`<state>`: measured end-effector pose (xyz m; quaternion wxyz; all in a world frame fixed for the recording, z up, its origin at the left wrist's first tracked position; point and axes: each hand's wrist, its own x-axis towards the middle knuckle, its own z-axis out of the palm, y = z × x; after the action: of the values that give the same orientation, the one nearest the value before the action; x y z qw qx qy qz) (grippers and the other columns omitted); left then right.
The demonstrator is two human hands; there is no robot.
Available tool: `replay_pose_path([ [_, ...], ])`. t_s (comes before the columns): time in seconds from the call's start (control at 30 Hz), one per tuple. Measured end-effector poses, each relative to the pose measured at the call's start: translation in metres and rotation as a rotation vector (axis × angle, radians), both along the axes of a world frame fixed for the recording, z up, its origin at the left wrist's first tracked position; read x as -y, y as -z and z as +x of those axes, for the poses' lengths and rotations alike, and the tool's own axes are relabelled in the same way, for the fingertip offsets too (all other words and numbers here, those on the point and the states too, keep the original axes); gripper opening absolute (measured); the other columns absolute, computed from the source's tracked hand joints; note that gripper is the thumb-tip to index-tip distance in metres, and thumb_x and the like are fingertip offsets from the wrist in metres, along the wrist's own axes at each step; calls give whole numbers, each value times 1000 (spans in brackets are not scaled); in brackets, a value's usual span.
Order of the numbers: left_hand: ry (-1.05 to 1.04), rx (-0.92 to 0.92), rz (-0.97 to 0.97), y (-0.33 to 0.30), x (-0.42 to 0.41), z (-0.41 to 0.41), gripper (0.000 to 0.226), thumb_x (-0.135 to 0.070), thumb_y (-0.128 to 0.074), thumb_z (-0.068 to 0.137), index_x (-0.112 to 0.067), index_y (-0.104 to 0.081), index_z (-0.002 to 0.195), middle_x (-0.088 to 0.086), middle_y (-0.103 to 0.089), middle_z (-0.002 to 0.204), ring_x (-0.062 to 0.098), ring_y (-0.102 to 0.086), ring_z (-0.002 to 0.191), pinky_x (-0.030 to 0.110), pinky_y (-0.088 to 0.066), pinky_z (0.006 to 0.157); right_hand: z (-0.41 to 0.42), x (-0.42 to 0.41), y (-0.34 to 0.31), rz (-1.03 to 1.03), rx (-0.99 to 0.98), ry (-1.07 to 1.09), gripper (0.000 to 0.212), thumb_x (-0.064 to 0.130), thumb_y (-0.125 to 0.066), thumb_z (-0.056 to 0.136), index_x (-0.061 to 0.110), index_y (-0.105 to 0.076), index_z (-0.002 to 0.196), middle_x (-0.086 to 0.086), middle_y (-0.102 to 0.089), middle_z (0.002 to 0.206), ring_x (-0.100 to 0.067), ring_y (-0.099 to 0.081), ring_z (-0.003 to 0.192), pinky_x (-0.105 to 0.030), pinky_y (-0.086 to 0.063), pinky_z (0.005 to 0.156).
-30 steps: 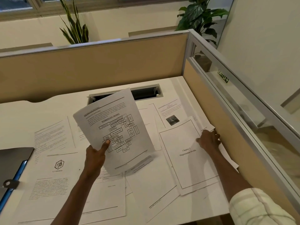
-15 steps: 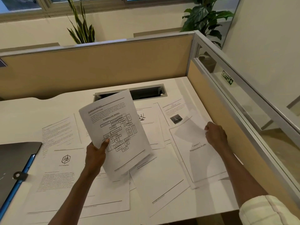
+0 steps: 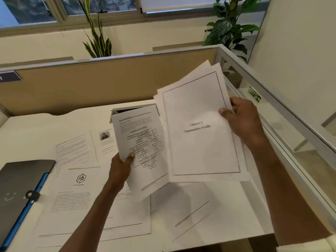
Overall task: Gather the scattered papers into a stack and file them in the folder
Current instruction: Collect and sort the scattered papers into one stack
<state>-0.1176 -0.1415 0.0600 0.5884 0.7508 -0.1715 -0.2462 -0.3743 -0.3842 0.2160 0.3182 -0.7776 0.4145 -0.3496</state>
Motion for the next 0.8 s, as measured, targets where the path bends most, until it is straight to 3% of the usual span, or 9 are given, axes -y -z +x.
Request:
replay_pose_path([
  [0.07, 62, -21, -27, -4, 0, -4, 21, -17, -61, 96, -21, -64, 117, -9, -74, 102, 11, -73, 88, 29, -58, 72, 13, -4, 8, 231, 109, -50, 23, 20, -70, 86, 8, -67, 105, -10, -72, 102, -31, -69, 93, -37, -58, 81],
  [0.13, 131, -55, -27, -10, 1, -6, 19, -17, -63, 95, -14, -67, 112, -2, -76, 98, 16, -73, 86, 28, -59, 67, 28, -13, 22, 378, 171, -76, 19, 19, -71, 85, 7, -69, 99, -13, -73, 98, -34, -70, 92, -46, -58, 84],
  [0.3, 332, -150, -80, -25, 2, -15, 15, -14, -65, 90, -18, -77, 97, 10, -78, 96, 26, -75, 87, 30, -59, 66, 66, -46, 69, 497, 86, -113, 27, 30, -64, 90, 12, -61, 109, -4, -67, 108, -25, -65, 99, -42, -55, 87],
  [0.47, 140, -300, -38, -29, 1, -12, 28, -31, -71, 83, -14, -71, 104, 16, -75, 102, 30, -75, 86, 40, -61, 69, 79, -57, 95, 550, 174, -43, 37, 23, -69, 88, 15, -50, 119, -2, -59, 98, -10, -58, 81, -21, -47, 62],
  [0.53, 102, -294, -61, -30, 2, -14, 49, -52, -77, 66, -19, -72, 102, 14, -76, 102, 28, -75, 84, 40, -60, 69, 87, -62, 102, 566, 182, -38, 34, 18, -68, 87, 14, -55, 118, -2, -60, 93, -14, -60, 83, -25, -51, 68],
  [0.6, 64, -337, -75, -32, 3, -18, 82, -91, -53, 61, -27, -70, 109, 6, -78, 99, 25, -76, 86, 39, -60, 71, 95, -68, 108, 520, 162, -17, 19, 14, -65, 89, 6, -65, 106, -8, -66, 95, -25, -63, 90, -34, -54, 80],
  [0.67, 45, -394, -155, -30, 4, -17, 103, -96, -27, 57, -28, -65, 124, 3, -77, 105, 22, -75, 91, 37, -61, 72, 102, -72, 109, 503, 199, 13, 12, 13, -62, 91, 3, -68, 94, -9, -69, 91, -26, -63, 87, -36, -54, 81],
  [0.73, 84, -334, -265, -31, 5, -18, 97, -90, -26, 65, -28, -60, 133, -2, -73, 118, 19, -70, 107, 36, -58, 82, 107, -73, 105, 482, 246, 45, 11, 13, -60, 92, 5, -67, 88, -2, -66, 82, -18, -60, 78, -30, -51, 74],
  [0.8, 133, -124, -278, -34, 5, -20, 73, -78, -45, 77, -28, -62, 127, -8, -73, 117, 13, -68, 111, 30, -58, 83, 110, -74, 99, 449, 290, 38, 12, 17, -58, 94, 9, -63, 86, 3, -62, 76, -11, -55, 70, -28, -47, 68],
])
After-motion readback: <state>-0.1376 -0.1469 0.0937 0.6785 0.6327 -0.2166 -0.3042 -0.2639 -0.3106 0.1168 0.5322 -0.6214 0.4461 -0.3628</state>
